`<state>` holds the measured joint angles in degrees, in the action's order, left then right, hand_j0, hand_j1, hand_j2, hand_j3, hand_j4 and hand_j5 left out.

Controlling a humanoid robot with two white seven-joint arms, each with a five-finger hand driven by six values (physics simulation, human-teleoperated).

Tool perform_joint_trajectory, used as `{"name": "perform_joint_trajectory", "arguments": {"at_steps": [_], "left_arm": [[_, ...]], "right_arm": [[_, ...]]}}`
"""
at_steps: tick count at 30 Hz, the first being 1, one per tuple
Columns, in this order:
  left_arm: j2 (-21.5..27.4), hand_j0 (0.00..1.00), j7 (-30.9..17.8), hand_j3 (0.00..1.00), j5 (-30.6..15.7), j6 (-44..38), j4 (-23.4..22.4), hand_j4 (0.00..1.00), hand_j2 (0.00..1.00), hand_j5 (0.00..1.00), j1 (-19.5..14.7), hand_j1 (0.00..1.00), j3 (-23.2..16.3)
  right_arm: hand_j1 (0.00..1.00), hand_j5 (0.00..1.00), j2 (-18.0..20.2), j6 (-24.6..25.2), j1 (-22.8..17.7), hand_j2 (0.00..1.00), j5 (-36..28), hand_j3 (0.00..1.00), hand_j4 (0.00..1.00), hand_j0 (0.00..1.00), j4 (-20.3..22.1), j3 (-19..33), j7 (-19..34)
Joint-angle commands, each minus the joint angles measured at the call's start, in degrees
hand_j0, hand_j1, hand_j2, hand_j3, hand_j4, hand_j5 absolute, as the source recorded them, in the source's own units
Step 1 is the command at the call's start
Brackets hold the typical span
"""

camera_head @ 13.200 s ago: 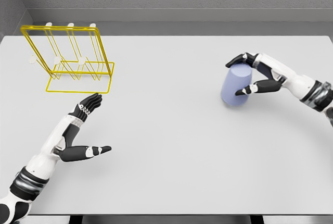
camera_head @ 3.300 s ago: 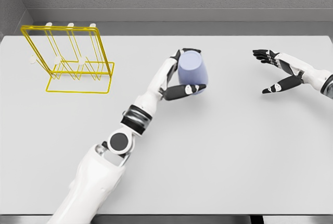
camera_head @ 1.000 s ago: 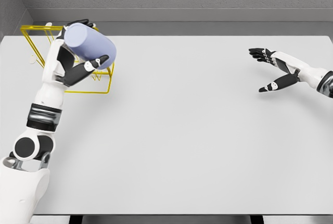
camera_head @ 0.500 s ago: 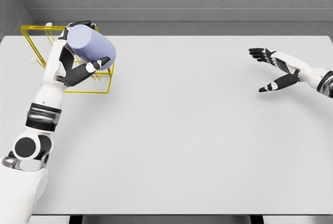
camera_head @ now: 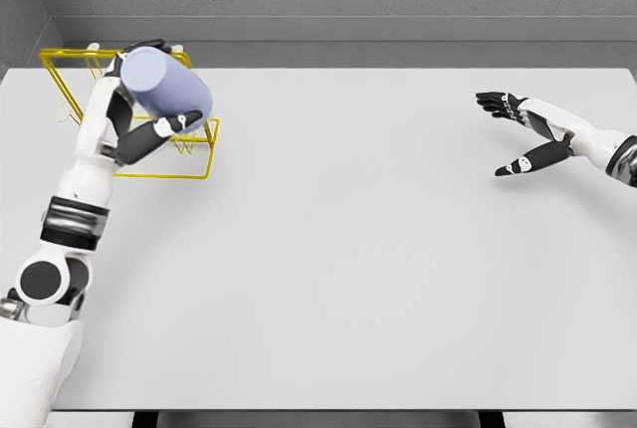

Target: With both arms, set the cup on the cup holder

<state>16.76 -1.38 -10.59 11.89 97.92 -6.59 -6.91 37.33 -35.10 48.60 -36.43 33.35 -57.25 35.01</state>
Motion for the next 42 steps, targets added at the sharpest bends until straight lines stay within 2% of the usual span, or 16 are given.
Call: {"name": "perform_joint_trajectory", "arguments": {"at_steps": [1, 8, 33, 36, 37, 38, 39, 42], "left_arm": [[0.5, 0.58, -0.1, 0.58, -0.1, 0.0, 0.0, 0.58, 0.58, 0.58, 0.0, 0.58, 0.6], [0.9, 0.58, -0.1, 0.58, -0.2, -0.1, -0.1, 0.58, 0.58, 0.58, 0.0, 0.58, 1.1], [1.5, 0.60, -0.2, 0.60, -0.2, -0.2, -0.8, 0.60, 0.60, 0.60, 0.0, 0.60, 2.3], [1.5, 0.69, -0.1, 0.69, -0.2, -0.3, -0.7, 0.69, 0.69, 0.69, 0.0, 0.69, 2.3], [1.5, 0.76, 0.0, 0.76, -0.2, -0.3, -0.7, 0.76, 0.76, 0.76, 0.0, 0.76, 2.3], [1.5, 0.96, 0.1, 0.96, -0.2, -0.3, -0.8, 0.96, 0.96, 0.96, 0.0, 0.96, 2.3], [1.5, 1.00, 0.1, 1.00, -0.2, -0.3, -0.7, 1.00, 1.00, 1.00, 0.0, 1.00, 2.3], [1.5, 1.00, 0.2, 1.00, -0.2, -0.2, -0.7, 1.00, 1.00, 1.00, 0.0, 1.00, 2.3]], "right_arm": [[1.00, 1.00, 0.0, 0.1, 0.0, 1.00, -0.4, 1.00, 1.00, 1.00, 0.1, 0.2, 0.0], [1.00, 1.00, -1.1, 0.1, 1.0, 1.00, -0.4, 1.00, 1.00, 1.00, 0.1, -0.6, 0.0], [1.00, 1.00, -1.2, 0.1, 1.1, 1.00, -0.4, 1.00, 1.00, 1.00, 0.1, -0.8, 0.0], [1.00, 1.00, -1.2, 0.1, 1.1, 1.00, -0.4, 1.00, 1.00, 1.00, 0.1, -0.8, 0.0], [1.00, 1.00, -1.3, 0.1, 1.1, 1.00, -0.4, 1.00, 1.00, 1.00, 0.0, -0.8, 0.0], [1.00, 1.00, -1.3, 0.1, 1.2, 1.00, -0.4, 1.00, 1.00, 1.00, 0.1, -0.8, 0.0], [1.00, 1.00, -1.3, 0.1, 1.2, 1.00, -0.4, 1.00, 1.00, 1.00, 0.1, -0.8, 0.0], [1.00, 1.00, -1.3, 0.1, 1.2, 1.00, -0.4, 1.00, 1.00, 1.00, 0.1, -0.8, 0.0]]}}
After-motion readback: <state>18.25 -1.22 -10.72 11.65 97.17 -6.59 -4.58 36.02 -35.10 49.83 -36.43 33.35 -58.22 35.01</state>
